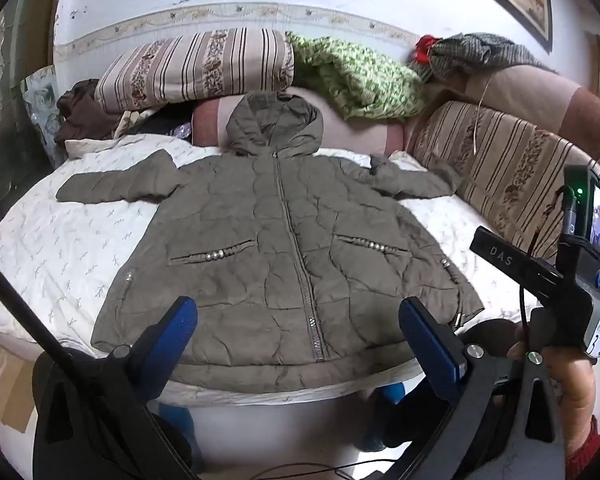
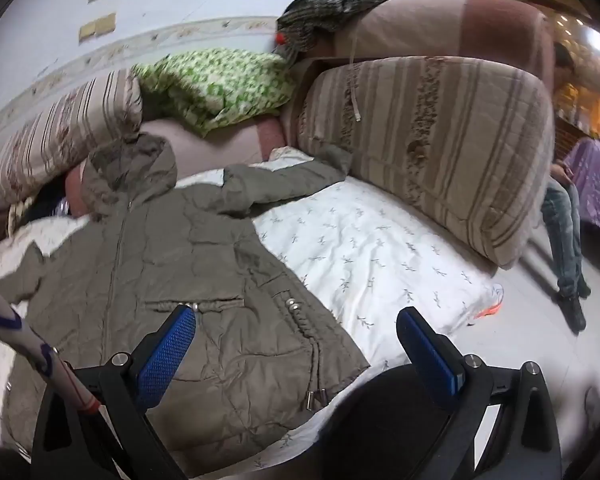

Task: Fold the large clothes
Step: 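Move the left tool toward the jacket sleeve nearest it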

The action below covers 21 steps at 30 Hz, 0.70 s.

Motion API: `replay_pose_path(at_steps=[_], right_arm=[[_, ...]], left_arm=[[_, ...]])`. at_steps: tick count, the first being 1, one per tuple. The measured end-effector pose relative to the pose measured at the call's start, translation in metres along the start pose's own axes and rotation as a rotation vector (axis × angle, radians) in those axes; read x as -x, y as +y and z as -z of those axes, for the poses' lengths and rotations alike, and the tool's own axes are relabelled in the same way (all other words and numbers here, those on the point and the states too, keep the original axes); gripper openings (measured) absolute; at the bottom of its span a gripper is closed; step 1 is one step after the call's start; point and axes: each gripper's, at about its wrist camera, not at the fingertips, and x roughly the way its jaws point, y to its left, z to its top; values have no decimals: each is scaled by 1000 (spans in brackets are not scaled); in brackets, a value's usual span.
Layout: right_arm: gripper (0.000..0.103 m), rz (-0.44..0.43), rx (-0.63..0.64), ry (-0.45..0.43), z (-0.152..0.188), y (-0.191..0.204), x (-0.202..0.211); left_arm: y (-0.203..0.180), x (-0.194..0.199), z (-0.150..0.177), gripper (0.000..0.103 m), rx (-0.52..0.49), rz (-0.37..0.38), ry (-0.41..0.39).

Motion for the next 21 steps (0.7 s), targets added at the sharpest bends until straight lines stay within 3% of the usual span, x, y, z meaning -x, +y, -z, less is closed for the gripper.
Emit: replay_pose_path(at_steps=[3,10,16,19,21], right_arm=[[102,-7,-51,-28,-4,-9,9],[102,-24,18,-68,-3,4,31],[102,-46,43,-134,-7,8,56],[102,-87,79,-160,-14,15,64],[102,-123,127,-188,-22,21,68]], left_arm=[[5,7,-1,101,15,33,-6],[5,39,-2,101,8,56,-95],[23,65,-16,101,58,-71,-164],[38,83,-25,101,69,-186,-226],[48,96,-34,101,57,-311,-270]])
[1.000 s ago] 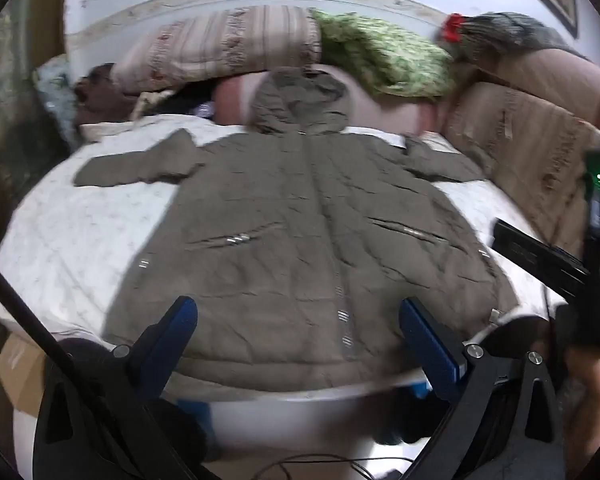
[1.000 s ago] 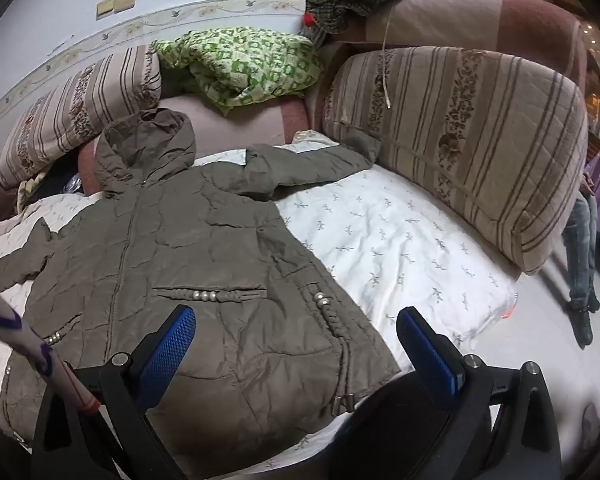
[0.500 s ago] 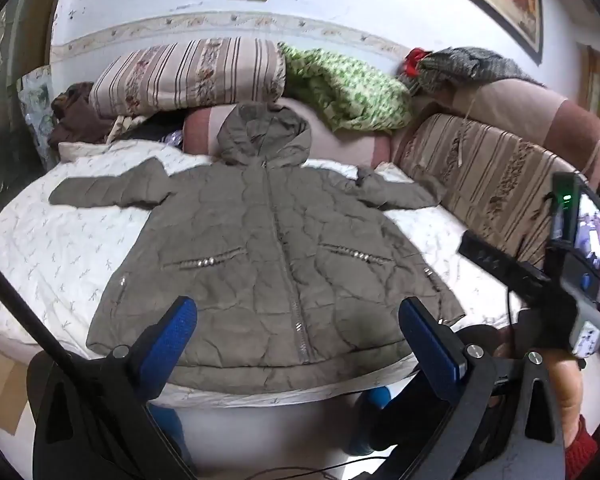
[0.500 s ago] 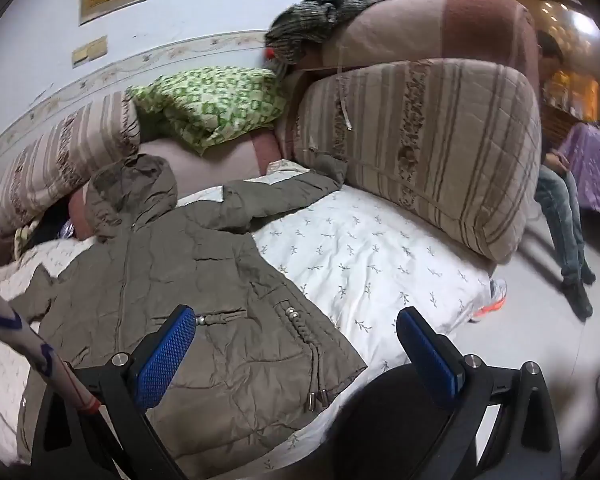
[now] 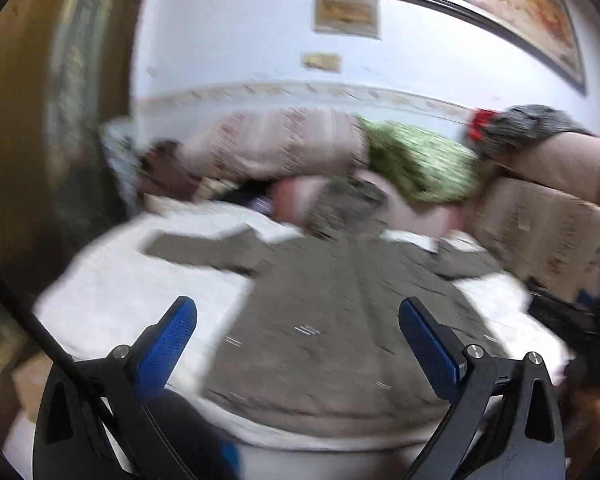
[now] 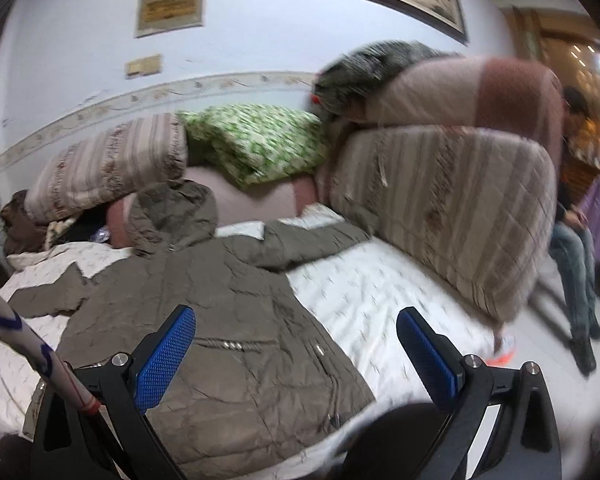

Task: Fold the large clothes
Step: 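Move the left tool toward the jacket sleeve nearest it, then grasp the olive jacket sleeve with the left tool and fold it across the body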

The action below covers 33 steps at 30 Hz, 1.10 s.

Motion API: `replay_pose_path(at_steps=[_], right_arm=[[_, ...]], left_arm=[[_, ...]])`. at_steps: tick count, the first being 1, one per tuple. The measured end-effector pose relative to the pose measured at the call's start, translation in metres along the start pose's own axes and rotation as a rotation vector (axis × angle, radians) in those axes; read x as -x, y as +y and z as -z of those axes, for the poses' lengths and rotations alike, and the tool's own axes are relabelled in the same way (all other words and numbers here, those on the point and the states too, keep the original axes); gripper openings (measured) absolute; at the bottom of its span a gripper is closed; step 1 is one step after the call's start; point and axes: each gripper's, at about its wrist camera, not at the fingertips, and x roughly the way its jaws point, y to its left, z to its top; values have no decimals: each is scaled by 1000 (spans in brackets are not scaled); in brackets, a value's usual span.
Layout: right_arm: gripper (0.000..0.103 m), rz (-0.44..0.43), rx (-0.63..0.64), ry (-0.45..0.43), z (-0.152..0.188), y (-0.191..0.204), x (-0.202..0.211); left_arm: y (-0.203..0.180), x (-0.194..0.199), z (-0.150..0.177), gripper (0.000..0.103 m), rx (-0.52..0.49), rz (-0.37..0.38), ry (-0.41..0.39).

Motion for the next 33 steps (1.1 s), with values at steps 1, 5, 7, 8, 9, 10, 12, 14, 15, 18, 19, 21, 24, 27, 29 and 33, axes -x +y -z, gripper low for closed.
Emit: replay_pose_path(at_steps=[1,5,7,8,9,10,12,14,15,18,19,21,24,27,29,33], right_arm=[[102,-12,15,-7,-4,3,0],[102,-76,41,-35,-25,5,-1],[103,-85,44,-60,-31,5,-2],[103,-86,47,-66,-33,4,-3],[103,-82,50,-67,-36,4,-8],[103,-80,48,-64,-36,4,-11],[103,-80,45,-46,-34,6,-22],[103,-84,62,-22,-27,10,-35],[103,-77,78,-12,-21,13,-43],[103,-51,115,38,-2,20,-65],[103,-54,113,60,3,18,-71],[103,-62,112,116,14,18,-87],[103,-44,130,161,22,19,-107],[103,-29,130,187,26,20,-122],[103,-29,129,204,27,24,-127],[103,-44,147,232,33,41,-141]], left_arm=[[6,2,-4,101,-6,-38,-12],[36,4,-30,101,6,-187,-47],[53,2,-41,101,41,-225,-56],[61,0,-44,101,67,-238,-57],[67,-4,-47,101,90,-246,-55],[74,-9,-48,101,115,-246,-51],[83,-19,-46,101,141,-230,-33],[89,-41,-45,101,148,-244,12],[91,-55,-43,101,141,-272,48],[102,-85,-37,101,130,-315,114],[106,-94,-35,101,138,-324,129],[121,-112,-33,101,175,-341,162],[145,-135,-27,101,241,-352,206],[169,-165,-23,101,286,-368,235],[184,-187,-23,101,297,-381,258],[214,-257,-23,101,329,-364,342]])
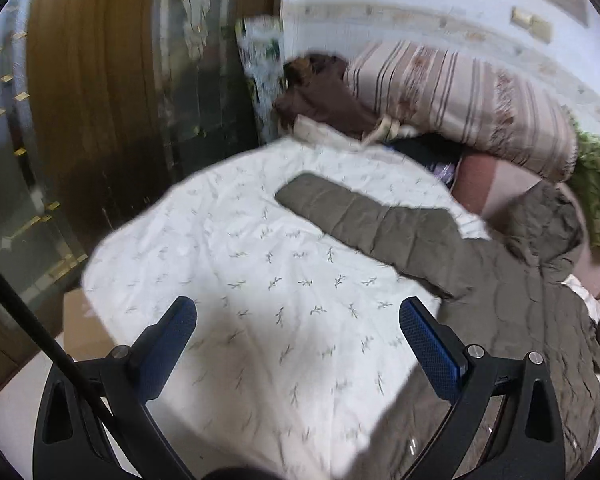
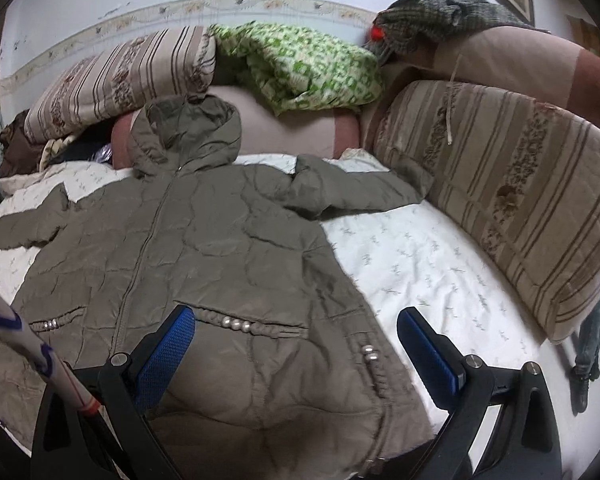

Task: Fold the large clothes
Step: 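Grasp the olive jacket sleeve with the left tool and fold it across the body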

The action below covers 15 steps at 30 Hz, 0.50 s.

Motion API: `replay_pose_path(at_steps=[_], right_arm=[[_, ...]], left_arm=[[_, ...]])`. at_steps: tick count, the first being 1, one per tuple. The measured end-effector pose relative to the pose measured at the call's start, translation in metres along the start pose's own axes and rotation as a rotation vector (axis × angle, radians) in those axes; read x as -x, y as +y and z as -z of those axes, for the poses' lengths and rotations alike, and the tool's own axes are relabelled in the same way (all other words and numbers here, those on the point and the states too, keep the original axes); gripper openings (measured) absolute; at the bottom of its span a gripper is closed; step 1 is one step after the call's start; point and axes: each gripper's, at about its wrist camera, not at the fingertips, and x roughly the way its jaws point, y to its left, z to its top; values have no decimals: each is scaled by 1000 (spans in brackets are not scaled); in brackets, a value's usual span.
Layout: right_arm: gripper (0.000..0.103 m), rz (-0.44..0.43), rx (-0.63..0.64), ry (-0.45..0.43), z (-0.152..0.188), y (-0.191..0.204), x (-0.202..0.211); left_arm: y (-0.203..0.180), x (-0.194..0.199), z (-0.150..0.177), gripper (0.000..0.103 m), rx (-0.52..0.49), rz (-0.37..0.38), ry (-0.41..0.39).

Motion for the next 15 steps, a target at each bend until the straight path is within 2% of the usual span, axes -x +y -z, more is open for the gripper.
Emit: replay_pose_path(at_steps=[5,13,15], right_arm=[[103,-33,13,49,1,20,-18],[103,-7,7,125,7,30,-52],[103,1,-1,142,9,30,-61]], left_arm=[[0,-112,-36,101,110,109,199],[-3,-247,-70,85,274,159,328],[-5,-271,-75,85,315,189,348]])
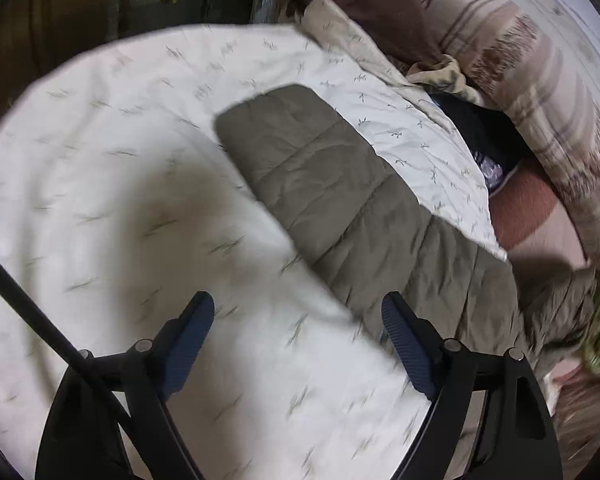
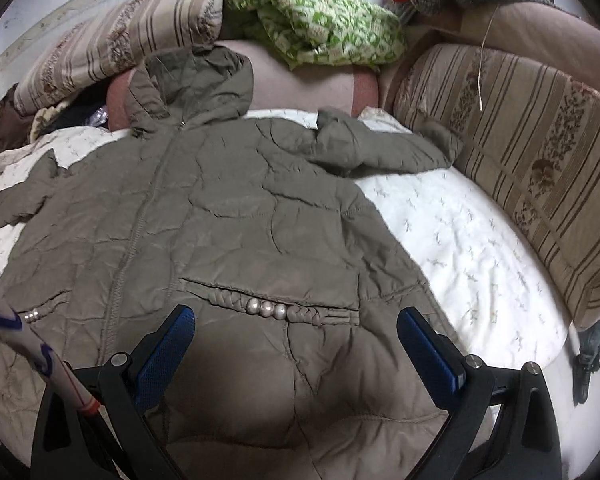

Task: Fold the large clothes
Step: 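Grasp the olive jacket sleeve with the left tool and fold it across the body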

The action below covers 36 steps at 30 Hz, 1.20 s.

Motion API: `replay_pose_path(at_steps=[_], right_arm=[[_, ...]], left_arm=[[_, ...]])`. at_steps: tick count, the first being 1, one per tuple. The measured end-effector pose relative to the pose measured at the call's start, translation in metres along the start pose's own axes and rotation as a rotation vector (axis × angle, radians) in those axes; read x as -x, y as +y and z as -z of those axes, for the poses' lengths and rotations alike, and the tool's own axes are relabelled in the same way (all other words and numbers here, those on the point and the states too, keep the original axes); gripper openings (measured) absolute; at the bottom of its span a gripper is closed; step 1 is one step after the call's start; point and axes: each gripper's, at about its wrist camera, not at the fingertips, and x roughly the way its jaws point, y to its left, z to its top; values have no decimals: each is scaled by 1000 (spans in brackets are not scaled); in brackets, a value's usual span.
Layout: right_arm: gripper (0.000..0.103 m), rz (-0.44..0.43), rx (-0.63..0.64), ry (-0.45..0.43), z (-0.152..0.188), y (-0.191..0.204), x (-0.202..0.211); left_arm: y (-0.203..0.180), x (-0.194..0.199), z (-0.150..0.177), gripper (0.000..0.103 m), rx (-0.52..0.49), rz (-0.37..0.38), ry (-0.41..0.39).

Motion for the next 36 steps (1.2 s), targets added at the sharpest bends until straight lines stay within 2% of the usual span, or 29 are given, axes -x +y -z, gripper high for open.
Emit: replay_pose_path(at_steps=[6,9,10,11,12,14,16,19,23,24,26,28,30,32,34,36], right_arm=[[103,42,13,25,-2,4,-18],[103,51,34,48,-3,7,-26],[103,52,37,53,-3,7,-28],[102,52,36,56,-3,6,-30],[102,51,33,57,-3,5,-32],[101,45,21,59,-3,0,-33],[100,40,16,58,-2,-2,-32],[99,31,25,38,0,-7,-25],[99,10,-10,8,2,-21,-13],[99,8,-21,2,2,-24,-10],[99,7,-46,-12,2,-33,-3],[99,6,-67,-21,3,-41,4],[99,8,-85,-26,5,-49,10],[99,11,-104,-25,7,-60,17],[99,14,-111,-22,8,-68,23],[99,16,-105,-20,4,-76,29]], left_arm=[[0,-52,-32,86,88,34,69],[-11,-55,-43,86,84,-6,39],[-18,-56,-45,64,60,-1,53],[-23,-56,-47,31,45,-26,61],[-31,-52,-48,25,20,-71,59],[-42,-36,-51,19,-2,-59,28],[-57,-16,-50,15,-37,-30,-1],[-99,20,-38,10,-114,62,-27],[-176,66,1,9,-294,182,-47],[-202,79,22,9,-362,227,-48],[-232,91,56,9,-438,297,-26],[-265,95,106,9,-531,363,42],[-282,88,147,17,-584,362,90],[-289,77,190,40,-613,357,160],[-287,72,217,41,-626,369,221],[-278,81,247,43,-668,380,221]])
